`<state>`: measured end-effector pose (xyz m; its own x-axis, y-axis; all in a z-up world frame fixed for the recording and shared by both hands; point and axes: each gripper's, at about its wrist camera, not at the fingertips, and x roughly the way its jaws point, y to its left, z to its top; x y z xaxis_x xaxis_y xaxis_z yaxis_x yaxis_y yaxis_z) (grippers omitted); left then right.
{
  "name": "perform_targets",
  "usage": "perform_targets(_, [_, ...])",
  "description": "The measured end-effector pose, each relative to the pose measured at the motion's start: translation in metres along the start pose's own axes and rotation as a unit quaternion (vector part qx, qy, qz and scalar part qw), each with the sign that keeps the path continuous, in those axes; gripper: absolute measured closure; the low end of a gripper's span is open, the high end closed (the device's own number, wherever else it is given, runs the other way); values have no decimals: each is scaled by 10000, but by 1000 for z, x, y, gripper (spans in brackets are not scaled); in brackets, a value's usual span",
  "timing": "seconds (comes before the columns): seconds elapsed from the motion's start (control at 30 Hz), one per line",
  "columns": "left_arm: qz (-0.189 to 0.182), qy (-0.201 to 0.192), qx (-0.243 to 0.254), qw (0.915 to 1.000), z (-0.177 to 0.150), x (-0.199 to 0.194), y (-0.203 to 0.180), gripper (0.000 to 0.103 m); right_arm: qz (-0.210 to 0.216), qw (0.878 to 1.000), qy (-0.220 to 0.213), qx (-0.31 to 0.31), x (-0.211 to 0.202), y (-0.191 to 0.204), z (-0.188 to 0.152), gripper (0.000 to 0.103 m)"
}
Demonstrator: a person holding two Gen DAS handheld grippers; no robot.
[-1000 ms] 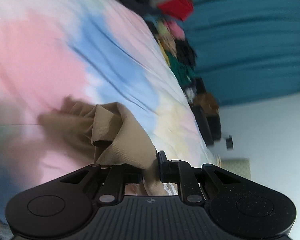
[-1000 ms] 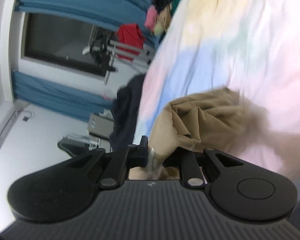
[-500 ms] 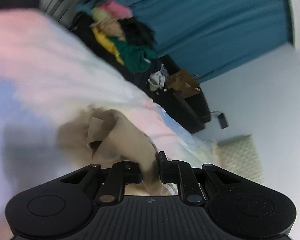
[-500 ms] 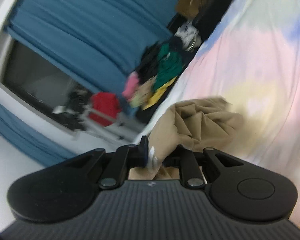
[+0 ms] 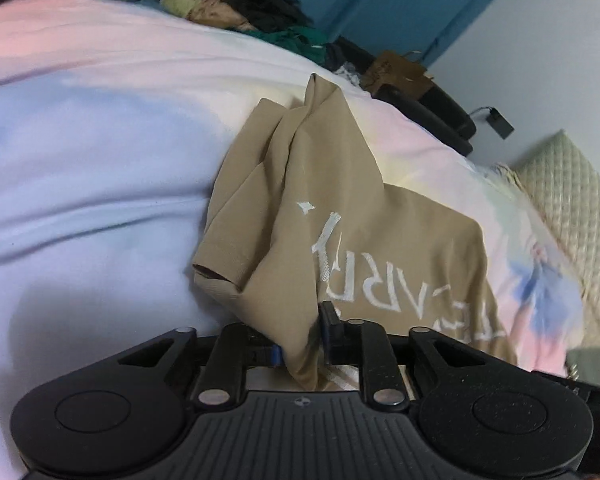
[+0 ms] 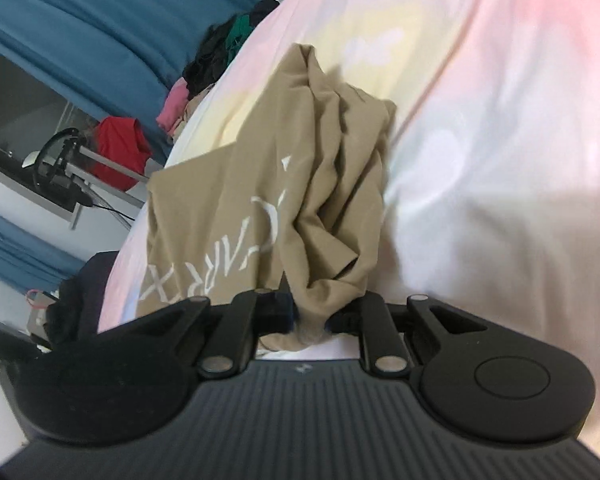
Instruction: Fold clothes
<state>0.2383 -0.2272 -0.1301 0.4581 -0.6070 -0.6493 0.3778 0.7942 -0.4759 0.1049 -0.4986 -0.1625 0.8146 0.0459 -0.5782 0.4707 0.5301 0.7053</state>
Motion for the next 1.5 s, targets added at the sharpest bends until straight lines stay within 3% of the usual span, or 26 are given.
perform_targets(0.1, [150, -3, 291, 9995, 3, -6, -10, 70, -140, 9997, 15, 221, -3, 2, 0, 83])
perform_targets(0.17, [276, 5, 512, 9983, 7, -16, -20, 45, -351, 9984, 154, 414, -9, 8, 2, 83])
perform_targets(0.23, [343, -90, 764, 9964, 4, -42, -29, 32, -588, 9980, 135, 204, -24, 26, 5, 83])
perform_targets(0.33, [425, -268, 1037, 9933, 12, -72, -52, 24, -858, 9961, -4, -207, -53, 52, 6, 83])
perform_targets(0.53, [410, -802, 1417, 9858, 19, -151, -94, 14, -711, 9870, -589, -1317, -127, 113, -2, 82])
perform_targets(0.57, [408, -947, 1530, 9828, 18, -167, -102, 12, -709, 9835, -711, -1503, -137, 124, -5, 73])
perform_targets(0.6, [442, -1105, 1638, 9793, 15, -184, -109, 9, -695, 9795, -870, -1676, -149, 135, -7, 51])
perform_targets(0.63, [478, -1263, 1746, 9753, 12, -200, -116, 2, -630, 9759, -1069, -1794, -163, 144, -13, 37])
perform_targets(0.67, [519, -1422, 1852, 9710, 10, -214, -122, 0, -565, 9717, -1267, -1912, -178, 153, -19, 11])
perform_targets(0.7, [558, -1578, 1957, 9663, 7, -227, -129, 0, -505, 9671, -1452, -2025, -192, 161, -24, 5])
perform_targets(0.83, [561, -1964, 2250, 9527, -10, -286, -145, 0, -422, 9529, -1792, -2410, -232, 184, -48, 7])
perform_targets(1.07, [479, -2327, 2340, 9428, -45, -356, -152, 0, -209, 9360, -1984, -2899, -269, 202, -94, 7])
perform_targets(1.27, [486, -2495, 2474, 9350, -78, -389, -144, 0, -98, 9258, -2221, -3058, -287, 198, -131, 7])
perform_targets(1.5, [560, -2617, 2493, 9307, -101, -389, -130, 0, -173, 9178, -2309, -3225, -279, 185, -161, 7])
